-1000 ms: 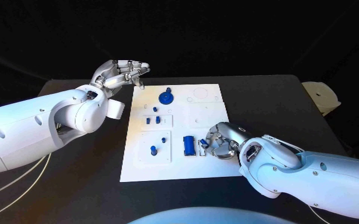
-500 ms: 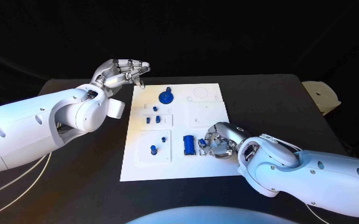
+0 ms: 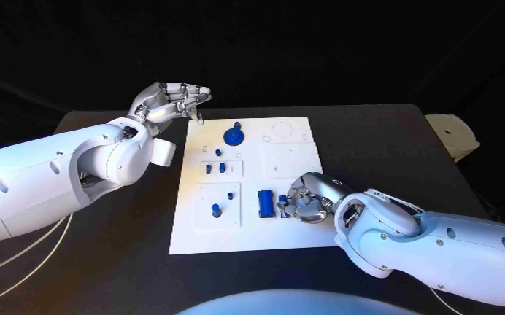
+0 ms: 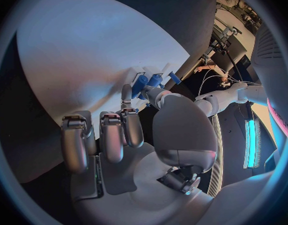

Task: Assemble the parts on the task board

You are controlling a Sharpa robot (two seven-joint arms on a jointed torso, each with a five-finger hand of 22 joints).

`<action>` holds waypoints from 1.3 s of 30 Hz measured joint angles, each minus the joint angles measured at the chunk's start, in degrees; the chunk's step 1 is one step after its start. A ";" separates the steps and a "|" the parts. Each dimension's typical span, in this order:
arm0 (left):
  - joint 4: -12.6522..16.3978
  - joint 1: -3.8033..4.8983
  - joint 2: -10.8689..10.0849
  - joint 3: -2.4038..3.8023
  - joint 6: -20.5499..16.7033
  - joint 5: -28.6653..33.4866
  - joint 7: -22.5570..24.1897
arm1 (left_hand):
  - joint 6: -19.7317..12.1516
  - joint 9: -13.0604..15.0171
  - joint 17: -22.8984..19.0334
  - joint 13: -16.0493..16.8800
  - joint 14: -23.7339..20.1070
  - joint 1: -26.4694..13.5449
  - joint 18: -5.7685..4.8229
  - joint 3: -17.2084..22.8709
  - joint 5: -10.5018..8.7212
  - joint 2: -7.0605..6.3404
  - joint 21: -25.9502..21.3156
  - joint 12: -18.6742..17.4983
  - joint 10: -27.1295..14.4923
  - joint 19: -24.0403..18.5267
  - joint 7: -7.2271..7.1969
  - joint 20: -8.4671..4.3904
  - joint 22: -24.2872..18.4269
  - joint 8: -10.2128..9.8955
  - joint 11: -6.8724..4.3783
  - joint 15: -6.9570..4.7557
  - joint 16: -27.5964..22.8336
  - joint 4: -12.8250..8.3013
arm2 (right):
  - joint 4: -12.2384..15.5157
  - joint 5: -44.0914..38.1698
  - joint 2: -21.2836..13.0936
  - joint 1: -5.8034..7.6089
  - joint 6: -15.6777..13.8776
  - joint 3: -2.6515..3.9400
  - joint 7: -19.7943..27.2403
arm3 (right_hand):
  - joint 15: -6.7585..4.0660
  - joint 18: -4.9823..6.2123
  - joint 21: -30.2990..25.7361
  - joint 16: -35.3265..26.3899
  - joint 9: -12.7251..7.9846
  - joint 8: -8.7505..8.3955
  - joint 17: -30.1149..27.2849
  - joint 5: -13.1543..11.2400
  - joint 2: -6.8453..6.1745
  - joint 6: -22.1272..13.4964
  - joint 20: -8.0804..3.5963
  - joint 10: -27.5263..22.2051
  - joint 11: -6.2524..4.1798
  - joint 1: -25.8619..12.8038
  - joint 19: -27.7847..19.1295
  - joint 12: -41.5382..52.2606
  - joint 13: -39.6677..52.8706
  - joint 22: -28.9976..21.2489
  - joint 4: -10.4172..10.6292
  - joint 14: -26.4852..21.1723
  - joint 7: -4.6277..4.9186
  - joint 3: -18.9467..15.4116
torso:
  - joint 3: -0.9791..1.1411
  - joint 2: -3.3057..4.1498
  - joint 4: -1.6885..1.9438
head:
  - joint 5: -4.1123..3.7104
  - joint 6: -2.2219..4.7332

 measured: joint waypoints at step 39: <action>-0.10 0.00 -0.20 0.00 0.01 0.00 -0.11 | 0.00 0.00 -0.05 -0.05 0.00 0.00 0.00 0.00 0.00 0.00 0.00 0.20 0.00 0.21 0.00 0.21 0.01 0.00 0.00 0.00 0.00 -0.01 | 0.38 -0.13 -2.68 -0.11 0.58 -0.03 4.91 | 0.00 0.01 0.00 0.00 -0.84 -0.39 -0.02 -6.31 -2.32 -0.21 -0.42 0.00 0.01 8.14 0.00 0.00 -0.01 -0.03 -0.96 0.00 0.19 -9.36 | 0.02 -0.04 -0.04 | 0.05 0.18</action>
